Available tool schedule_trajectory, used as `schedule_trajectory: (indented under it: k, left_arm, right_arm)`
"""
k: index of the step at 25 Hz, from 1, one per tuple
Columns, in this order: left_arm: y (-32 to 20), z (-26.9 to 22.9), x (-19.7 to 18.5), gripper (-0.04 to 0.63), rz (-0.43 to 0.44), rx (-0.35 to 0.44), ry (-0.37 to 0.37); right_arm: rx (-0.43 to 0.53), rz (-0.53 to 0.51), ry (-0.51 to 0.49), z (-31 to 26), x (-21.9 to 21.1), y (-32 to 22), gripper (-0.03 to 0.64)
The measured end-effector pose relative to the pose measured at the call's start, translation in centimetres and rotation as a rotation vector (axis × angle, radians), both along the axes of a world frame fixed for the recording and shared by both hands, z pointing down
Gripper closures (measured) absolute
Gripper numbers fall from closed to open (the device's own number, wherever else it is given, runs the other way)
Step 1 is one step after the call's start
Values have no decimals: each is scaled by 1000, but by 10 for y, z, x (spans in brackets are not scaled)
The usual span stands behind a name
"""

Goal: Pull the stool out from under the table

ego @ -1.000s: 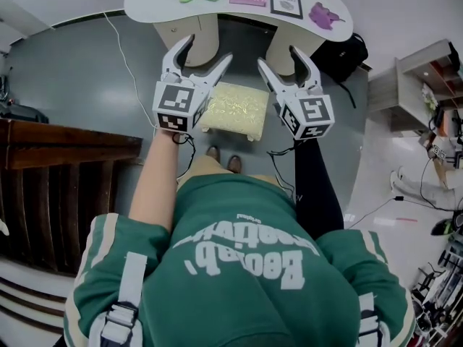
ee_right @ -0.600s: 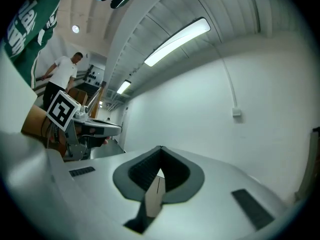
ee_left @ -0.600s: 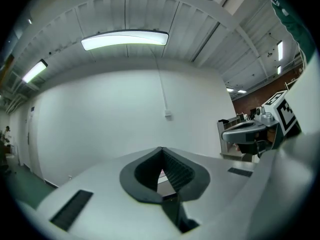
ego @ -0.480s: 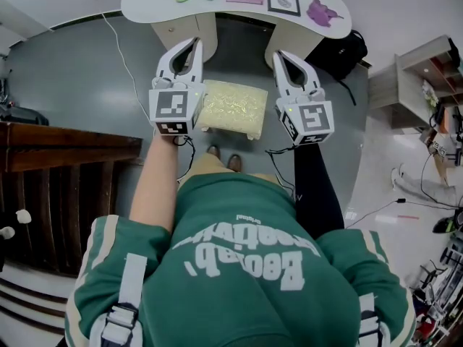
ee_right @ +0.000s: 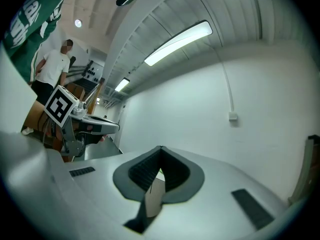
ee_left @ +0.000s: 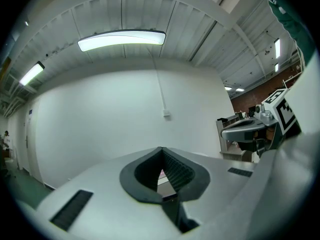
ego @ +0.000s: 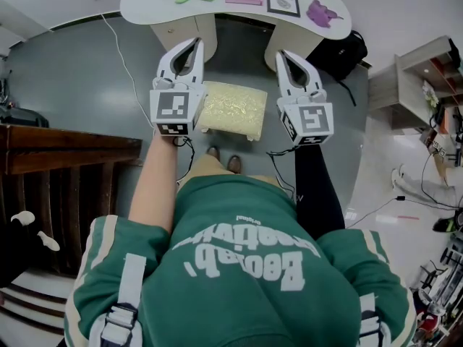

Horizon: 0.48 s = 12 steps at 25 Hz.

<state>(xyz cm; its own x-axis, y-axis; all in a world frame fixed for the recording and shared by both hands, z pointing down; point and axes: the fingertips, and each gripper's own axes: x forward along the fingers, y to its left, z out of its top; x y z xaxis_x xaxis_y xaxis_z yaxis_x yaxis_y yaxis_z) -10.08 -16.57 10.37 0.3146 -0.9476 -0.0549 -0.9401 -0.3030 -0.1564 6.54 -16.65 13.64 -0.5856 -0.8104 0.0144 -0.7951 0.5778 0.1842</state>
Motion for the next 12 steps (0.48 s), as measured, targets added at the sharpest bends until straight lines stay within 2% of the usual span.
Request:
schedule_trajectory:
  k: [12]
  left_arm:
    - [-2,-8,4,581,0,29,-20]
  right_arm:
    - [-4,0,-8,1,4,-3,611]
